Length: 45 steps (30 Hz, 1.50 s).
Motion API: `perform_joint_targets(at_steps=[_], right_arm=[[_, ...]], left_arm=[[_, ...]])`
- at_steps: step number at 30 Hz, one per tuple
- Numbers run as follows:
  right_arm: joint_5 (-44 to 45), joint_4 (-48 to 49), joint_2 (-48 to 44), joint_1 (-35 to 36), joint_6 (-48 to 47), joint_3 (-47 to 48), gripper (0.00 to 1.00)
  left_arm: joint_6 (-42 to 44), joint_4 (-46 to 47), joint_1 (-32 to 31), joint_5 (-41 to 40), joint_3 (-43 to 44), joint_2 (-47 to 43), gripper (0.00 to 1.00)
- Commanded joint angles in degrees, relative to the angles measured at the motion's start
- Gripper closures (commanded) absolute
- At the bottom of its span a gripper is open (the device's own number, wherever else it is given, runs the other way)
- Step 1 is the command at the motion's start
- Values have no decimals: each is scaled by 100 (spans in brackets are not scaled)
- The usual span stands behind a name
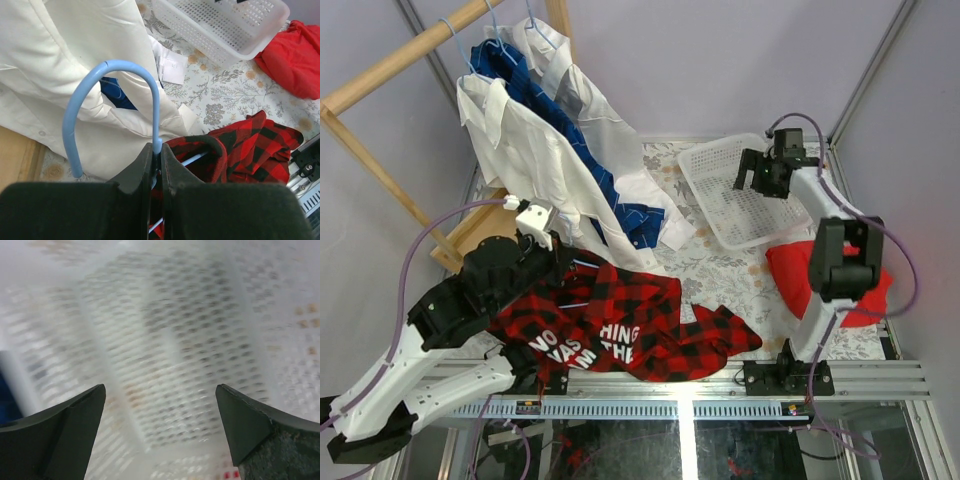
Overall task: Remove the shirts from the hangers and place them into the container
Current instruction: Adjust the bin at the center of the board, then remove the shirt from the hanger.
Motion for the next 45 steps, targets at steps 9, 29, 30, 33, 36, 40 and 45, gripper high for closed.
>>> perform_joint_targets(at_steps=[9,29,30,33,36,40,45], right_arm=[[-3076,3003,-4608,2349,566,-2970,7],[2776,2460,-4303,6266,20,-3071,22],[2896,2449,-4290,6291,-14,-3071,21],[2626,2656,-4266,6301,-119,-3202,20],[2460,2737,-4176,6298,86,-3162,26],[2715,2707,-4019,6296,484,-3058,61],[3287,2319,-4104,6302,475,-2901,98]], left_arm=[[-411,1256,19,-455,-309,96,100],[-802,1661,22,-556,-440,496,100],[-818,1669,23,-532,-456,486,100],[-818,1661,25,-462,-515,459,100],[-865,1661,21,-350,-506,465,100],[-922,1904,26,139,-547,392,100],[-950,1602,26,396,-505,333,100]])
